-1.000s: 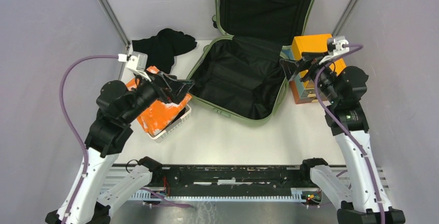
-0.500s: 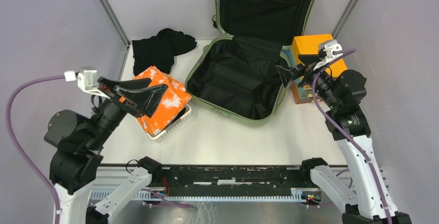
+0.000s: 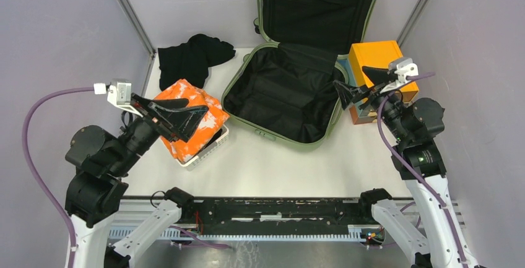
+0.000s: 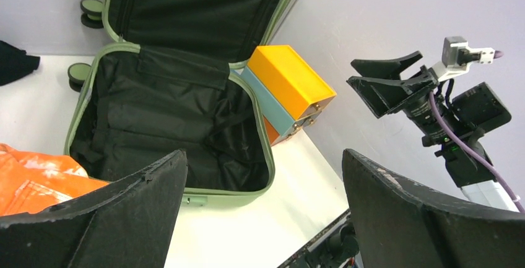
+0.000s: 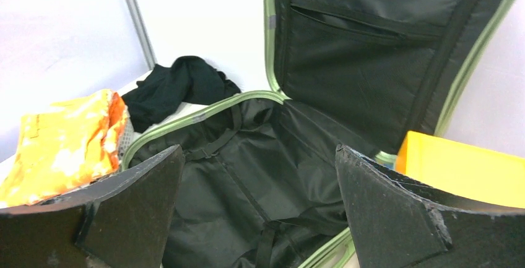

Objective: Open, take out, and arrange the luggage
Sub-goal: Reset both arms

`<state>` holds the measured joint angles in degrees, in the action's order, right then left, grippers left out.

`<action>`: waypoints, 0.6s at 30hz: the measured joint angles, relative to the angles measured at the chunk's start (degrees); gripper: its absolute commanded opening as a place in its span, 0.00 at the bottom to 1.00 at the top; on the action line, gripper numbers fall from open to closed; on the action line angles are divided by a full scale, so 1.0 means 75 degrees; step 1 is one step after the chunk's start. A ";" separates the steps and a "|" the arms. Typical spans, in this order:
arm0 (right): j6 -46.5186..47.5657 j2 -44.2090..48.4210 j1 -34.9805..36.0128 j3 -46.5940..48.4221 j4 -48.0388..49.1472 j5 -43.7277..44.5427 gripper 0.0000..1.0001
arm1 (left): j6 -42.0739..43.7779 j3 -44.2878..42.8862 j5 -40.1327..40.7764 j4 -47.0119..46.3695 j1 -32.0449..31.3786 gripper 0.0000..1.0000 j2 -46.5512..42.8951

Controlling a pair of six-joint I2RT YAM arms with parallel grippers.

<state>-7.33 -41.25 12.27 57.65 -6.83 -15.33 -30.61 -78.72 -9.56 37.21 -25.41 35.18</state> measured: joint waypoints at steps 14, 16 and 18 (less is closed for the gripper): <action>0.0073 0.0207 0.0000 -0.0192 0.0618 -0.0895 0.98 | 0.0017 0.0460 -0.1000 -0.0784 0.0000 1.00 -0.0108; 0.0055 0.0280 0.0000 -0.0297 0.0705 -0.0927 0.98 | 0.0149 0.0481 -0.1011 -0.0819 0.0000 1.00 -0.0128; 0.0038 0.0370 0.0000 -0.0420 0.0793 -0.0956 0.98 | 0.0268 0.0507 -0.1005 -0.0822 0.0000 1.00 -0.0152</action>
<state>-7.05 -38.48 12.27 54.50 -0.89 -22.50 -28.60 -74.91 -17.10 31.05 -25.41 34.04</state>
